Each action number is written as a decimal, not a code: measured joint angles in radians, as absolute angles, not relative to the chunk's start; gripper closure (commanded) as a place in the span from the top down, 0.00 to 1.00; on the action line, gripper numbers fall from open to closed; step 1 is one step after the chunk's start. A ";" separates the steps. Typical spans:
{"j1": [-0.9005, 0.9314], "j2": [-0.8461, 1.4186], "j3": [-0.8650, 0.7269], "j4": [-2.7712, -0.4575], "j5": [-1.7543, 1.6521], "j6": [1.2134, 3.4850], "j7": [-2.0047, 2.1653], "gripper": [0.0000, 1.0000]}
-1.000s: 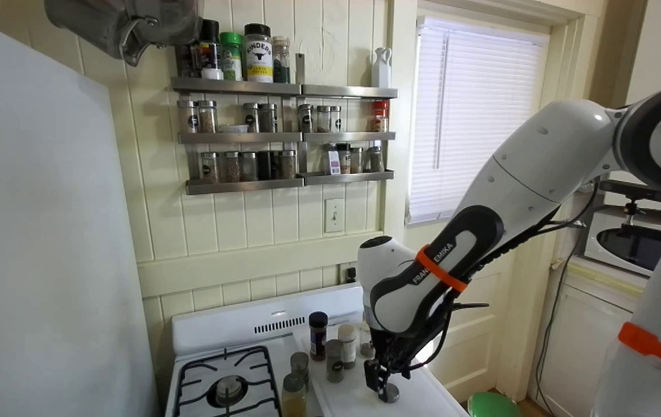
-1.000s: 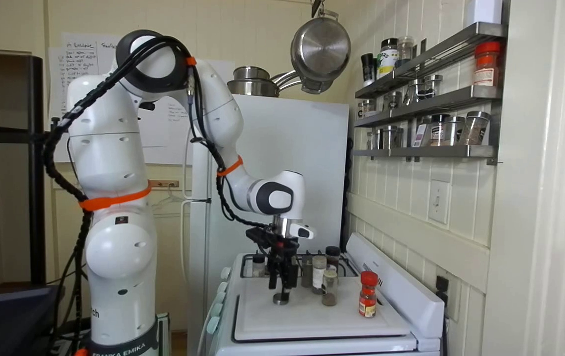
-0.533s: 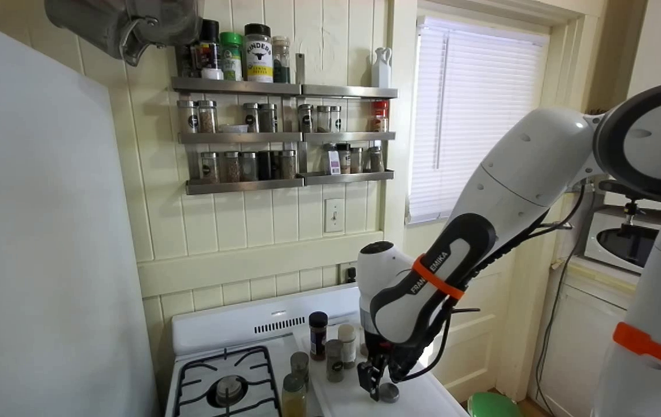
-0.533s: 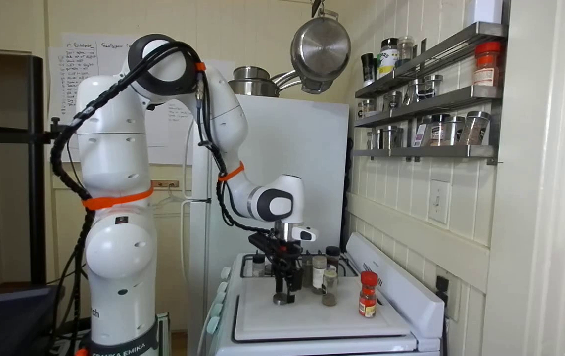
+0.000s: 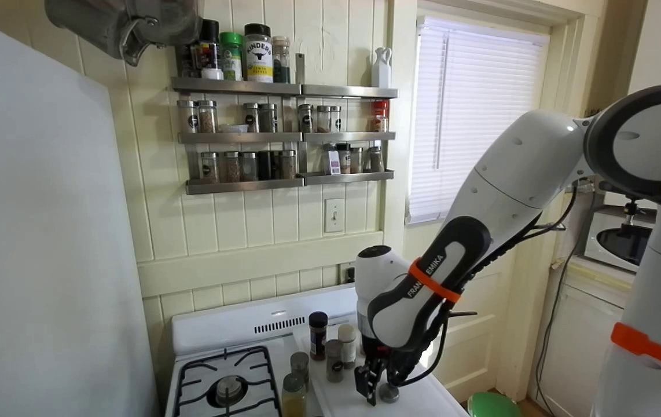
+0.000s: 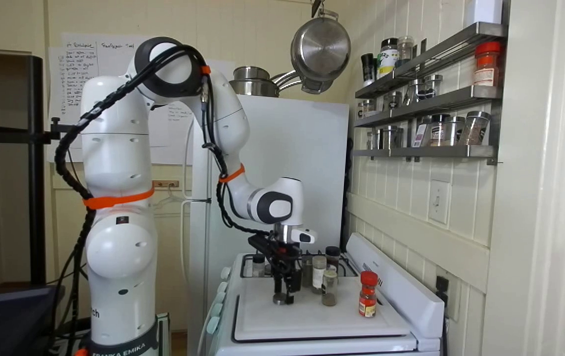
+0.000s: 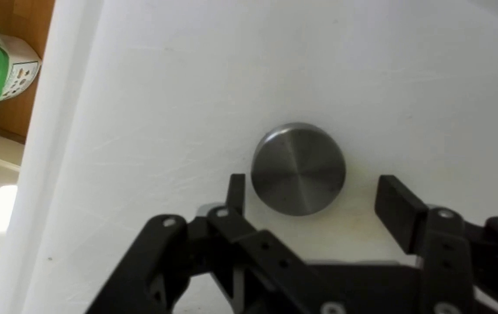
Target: Put the grey cap on the bottle
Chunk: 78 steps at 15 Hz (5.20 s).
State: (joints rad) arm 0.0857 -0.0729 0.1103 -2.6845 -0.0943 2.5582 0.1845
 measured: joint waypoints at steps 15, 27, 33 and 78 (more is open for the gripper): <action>0.110 -0.087 0.136 -2.666 -0.042 2.432 0.219 0.38; 0.109 -0.329 0.140 -2.661 0.026 2.138 0.283 0.24; 0.004 -0.618 0.108 -2.650 -0.045 1.910 0.366 0.49; -0.024 -0.046 -0.013 -2.357 0.094 2.331 0.126 0.24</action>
State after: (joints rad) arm -0.0243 -0.0456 -0.0132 -2.3571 0.0936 2.3307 0.1259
